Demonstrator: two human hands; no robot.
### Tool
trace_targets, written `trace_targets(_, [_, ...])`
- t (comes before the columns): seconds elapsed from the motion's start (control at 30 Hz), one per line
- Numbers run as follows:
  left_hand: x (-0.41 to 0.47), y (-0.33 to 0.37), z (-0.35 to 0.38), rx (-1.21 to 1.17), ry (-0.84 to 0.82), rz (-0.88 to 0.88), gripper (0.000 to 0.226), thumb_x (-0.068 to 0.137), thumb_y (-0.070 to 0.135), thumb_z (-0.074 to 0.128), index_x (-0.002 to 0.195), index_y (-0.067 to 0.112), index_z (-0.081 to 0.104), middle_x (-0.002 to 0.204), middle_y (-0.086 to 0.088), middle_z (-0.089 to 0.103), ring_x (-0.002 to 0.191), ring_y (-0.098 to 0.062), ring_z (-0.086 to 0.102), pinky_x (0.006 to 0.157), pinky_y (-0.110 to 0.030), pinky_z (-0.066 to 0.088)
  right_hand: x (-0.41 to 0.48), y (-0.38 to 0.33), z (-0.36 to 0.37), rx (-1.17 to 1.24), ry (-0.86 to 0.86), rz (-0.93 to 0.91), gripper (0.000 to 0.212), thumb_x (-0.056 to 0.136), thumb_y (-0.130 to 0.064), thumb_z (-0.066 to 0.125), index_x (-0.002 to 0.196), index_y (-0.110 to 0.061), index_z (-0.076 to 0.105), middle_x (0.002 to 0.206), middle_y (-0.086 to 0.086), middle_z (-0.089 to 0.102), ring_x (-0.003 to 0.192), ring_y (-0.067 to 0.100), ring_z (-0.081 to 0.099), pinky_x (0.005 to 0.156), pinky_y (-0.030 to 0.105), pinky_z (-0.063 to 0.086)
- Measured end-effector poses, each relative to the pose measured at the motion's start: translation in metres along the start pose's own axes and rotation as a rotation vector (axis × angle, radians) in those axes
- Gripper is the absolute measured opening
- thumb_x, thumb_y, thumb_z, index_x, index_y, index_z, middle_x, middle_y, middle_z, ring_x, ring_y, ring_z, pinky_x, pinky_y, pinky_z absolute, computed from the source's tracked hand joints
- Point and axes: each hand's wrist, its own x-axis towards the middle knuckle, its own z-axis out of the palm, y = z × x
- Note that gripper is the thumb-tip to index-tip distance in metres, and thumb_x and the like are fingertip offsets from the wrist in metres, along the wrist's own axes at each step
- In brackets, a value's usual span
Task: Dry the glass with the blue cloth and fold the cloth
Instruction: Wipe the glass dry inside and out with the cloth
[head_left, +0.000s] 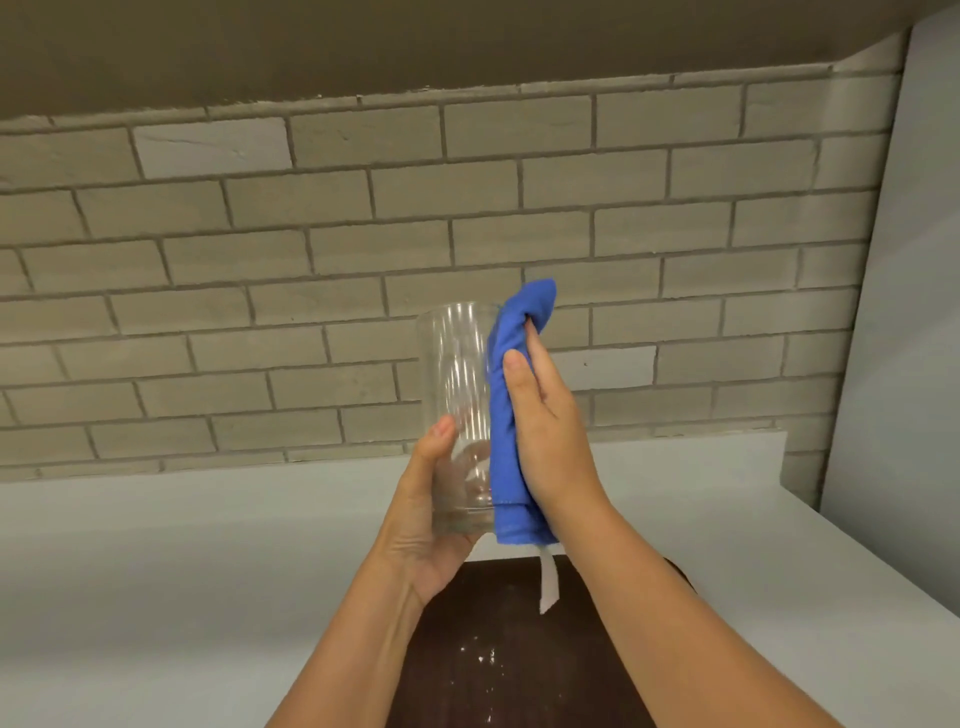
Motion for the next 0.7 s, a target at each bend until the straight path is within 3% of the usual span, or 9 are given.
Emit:
trace_targets(0.13, [0.006,-0.005,-0.007,-0.041,-0.034,0.023,0.069,0.038,0.055,0.081,0.1,0.024,0.072,0.095,-0.004,0.072,0.085,-0.019,0.069,0.077,-0.036,0.055,-0.028,0.028,0.002,0.138,0.005,0.182,0.042,0.093,-0.043,0.033,0.127,-0.024,0.05,0.125,0.005,0.061,0.114,0.016,0.057,0.105,0.045,0.042])
trace_targets(0.27, [0.007,-0.01,-0.006,0.064,-0.016,0.008,0.064,0.036,0.06,0.078,0.091,0.027,0.075,0.086,0.001,0.074,0.078,-0.014,0.069,0.072,-0.031,0.055,-0.04,0.039,0.003,0.172,0.111,0.204,0.053,0.083,-0.053,0.037,0.128,-0.027,0.048,0.133,0.003,0.056,0.123,0.017,0.052,0.107,0.045,0.038])
trace_targets(0.37, [0.011,-0.011,0.002,0.25,0.183,0.14,0.075,0.052,0.055,0.072,0.118,0.021,0.062,0.095,0.003,0.071,0.087,-0.013,0.067,0.076,-0.025,0.053,-0.039,0.035,-0.005,0.178,0.17,0.21,0.045,0.092,-0.043,0.035,0.129,-0.021,0.048,0.133,0.007,0.055,0.123,0.021,0.051,0.107,0.047,0.038])
trace_targets(0.4, [0.012,-0.011,0.004,0.345,0.254,0.209,0.071,0.059,0.052,0.069,0.122,0.023,0.057,0.098,0.003,0.067,0.091,-0.012,0.064,0.078,-0.022,0.051,-0.039,0.034,-0.008,0.173,0.186,0.213,0.043,0.094,-0.039,0.033,0.13,-0.02,0.047,0.133,0.008,0.055,0.123,0.023,0.051,0.107,0.048,0.038])
trace_targets(0.47, [0.01,-0.01,0.011,0.51,0.385,0.334,0.047,0.068,0.047,0.069,0.11,0.035,0.053,0.093,0.003,0.061,0.084,-0.01,0.059,0.07,-0.016,0.047,-0.039,0.032,-0.011,0.167,0.208,0.202,0.042,0.095,-0.036,0.031,0.13,-0.018,0.046,0.133,0.01,0.054,0.124,0.027,0.049,0.107,0.049,0.037])
trace_targets(0.53, [0.003,-0.009,0.018,0.612,0.423,0.368,0.023,0.077,0.041,0.062,0.097,0.039,0.052,0.095,0.004,0.062,0.086,-0.013,0.06,0.07,-0.02,0.048,-0.04,0.029,-0.011,0.16,0.222,0.175,0.041,0.094,-0.034,0.031,0.13,-0.021,0.046,0.134,0.005,0.054,0.124,0.021,0.05,0.108,0.04,0.039])
trace_targets(0.57, [0.0,-0.01,0.021,0.649,0.424,0.366,0.018,0.081,0.039,0.057,0.097,0.039,0.052,0.1,0.005,0.063,0.091,-0.012,0.061,0.076,-0.023,0.05,-0.041,0.028,-0.01,0.146,0.22,0.157,0.038,0.094,-0.033,0.031,0.129,-0.026,0.045,0.134,-0.003,0.053,0.123,0.012,0.049,0.107,0.028,0.04])
trace_targets(0.6, [-0.003,-0.011,0.022,0.682,0.42,0.362,0.02,0.083,0.04,0.053,0.103,0.037,0.052,0.106,0.006,0.064,0.097,-0.011,0.061,0.082,-0.025,0.051,-0.043,0.027,-0.009,0.132,0.208,0.145,0.036,0.094,-0.033,0.031,0.128,-0.032,0.042,0.133,-0.01,0.051,0.122,0.003,0.048,0.103,0.017,0.04])
trace_targets(0.7, [-0.008,-0.016,0.024,0.758,0.395,0.326,0.058,0.074,0.055,0.054,0.124,0.027,0.045,0.119,0.01,0.059,0.108,-0.008,0.059,0.09,-0.025,0.05,-0.049,0.025,-0.005,0.132,0.148,0.138,0.039,0.094,-0.033,0.032,0.132,-0.041,0.034,0.124,-0.023,0.05,0.116,-0.011,0.046,0.096,0.008,0.041])
